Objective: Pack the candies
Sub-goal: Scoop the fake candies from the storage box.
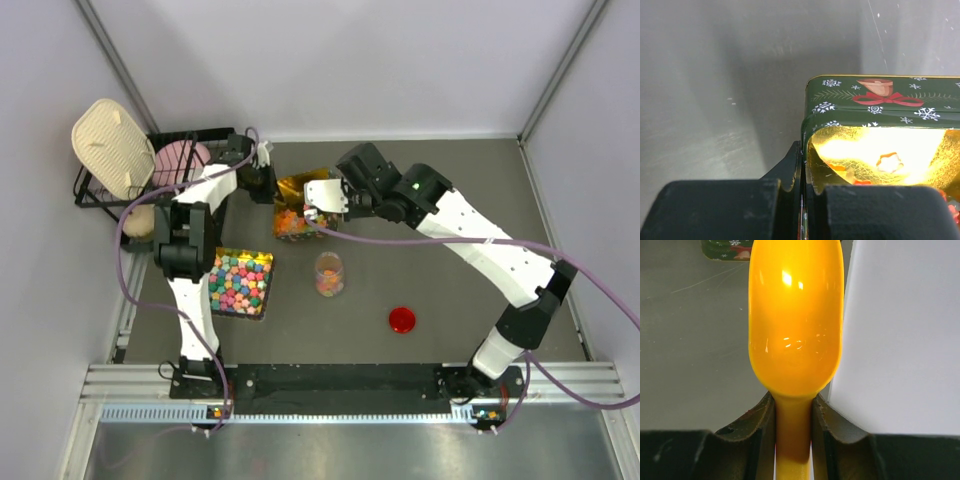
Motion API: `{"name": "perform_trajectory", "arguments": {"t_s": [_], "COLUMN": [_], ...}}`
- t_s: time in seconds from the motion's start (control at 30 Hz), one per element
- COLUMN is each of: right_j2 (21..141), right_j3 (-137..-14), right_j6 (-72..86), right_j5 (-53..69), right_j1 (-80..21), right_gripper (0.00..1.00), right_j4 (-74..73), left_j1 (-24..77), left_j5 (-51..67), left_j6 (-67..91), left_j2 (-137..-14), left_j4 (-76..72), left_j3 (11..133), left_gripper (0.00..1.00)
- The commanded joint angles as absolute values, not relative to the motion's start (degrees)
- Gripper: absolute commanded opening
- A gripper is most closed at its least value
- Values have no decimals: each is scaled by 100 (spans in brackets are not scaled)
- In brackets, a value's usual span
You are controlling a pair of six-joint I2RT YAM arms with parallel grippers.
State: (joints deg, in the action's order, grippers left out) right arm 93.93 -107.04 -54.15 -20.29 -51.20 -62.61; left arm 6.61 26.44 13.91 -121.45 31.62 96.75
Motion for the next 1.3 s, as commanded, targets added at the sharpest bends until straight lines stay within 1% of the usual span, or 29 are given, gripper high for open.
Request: {"name": "perform_trajectory", "arguments": {"t_s": [0.0, 0.07, 0.2, 0.27, 0.33, 0.4, 0.43, 0.53, 0.57, 0.63, 0.67, 0.7, 0.73, 0.97, 1.27], "right_j2": [9430, 9448, 9466, 9466, 9457, 9466, 9448, 9448, 9440, 9439, 9439, 9457, 9474, 9931, 11275], "right_j3": [-10925, -10969, -10934, -10890, -10863, -10863, -10855, -10846, -10846, -10820, -10811, -10784, -10767, -10643, -11469], "right_j6": [-5309, -5317, -5309, -5300, -5291, -5282, -5274, -5273, -5273, -5308, -5343, -5370, -5431, -5704, -6046], "right_j5": [-2153, -2127, -2118, -2109, -2109, -2101, -2092, -2100, -2109, -2127, -2170, -2206, -2284, -2628, -2970], "right_j1": [-5115, -5115, -5106, -5106, -5106, -5115, -5115, -5133, -5124, -5150, -5168, -5185, -5194, -5282, -5282], "right_gripper": [0, 0, 0, 0, 0, 0, 0, 0, 0, 0, 0, 0, 0, 0, 0], "right_j4": [-6003, -5994, -5994, -5985, -5985, -5968, -5968, -5968, -5976, -5977, -5968, -5968, -5976, -5968, -5968], "left_j1": [563, 562, 562, 571, 624, 502, 492, 580, 580, 606, 650, 720, 747, 861, 1265], "left_j5": [4205, 4472, 4447, 4063, 3386, 4215, 4436, 3248, 3278, 2850, 2500, 1713, 1496, 484, -421], "left_j6": [1836, 1925, 1872, 1820, 1653, 1748, 1853, 1601, 1582, 1547, 1512, 1468, 1433, 1450, 1345], "left_j2": [-12208, -12269, -12164, -12103, -12041, -12050, -12067, -11945, -11953, -11875, -11831, -11769, -11682, -11470, -11241], "left_j4": [2936, 2848, 2742, 2864, 3049, 2832, 2778, 3058, 3032, 3198, 3208, 3217, 3217, 3234, 3199], "left_j3": [9800, 9817, 9721, 9738, 9826, 9747, 9730, 9773, 9791, 9843, 9818, 9817, 9817, 9791, 9835], "left_gripper": [0, 0, 0, 0, 0, 0, 0, 0, 0, 0, 0, 0, 0, 0, 0]}}
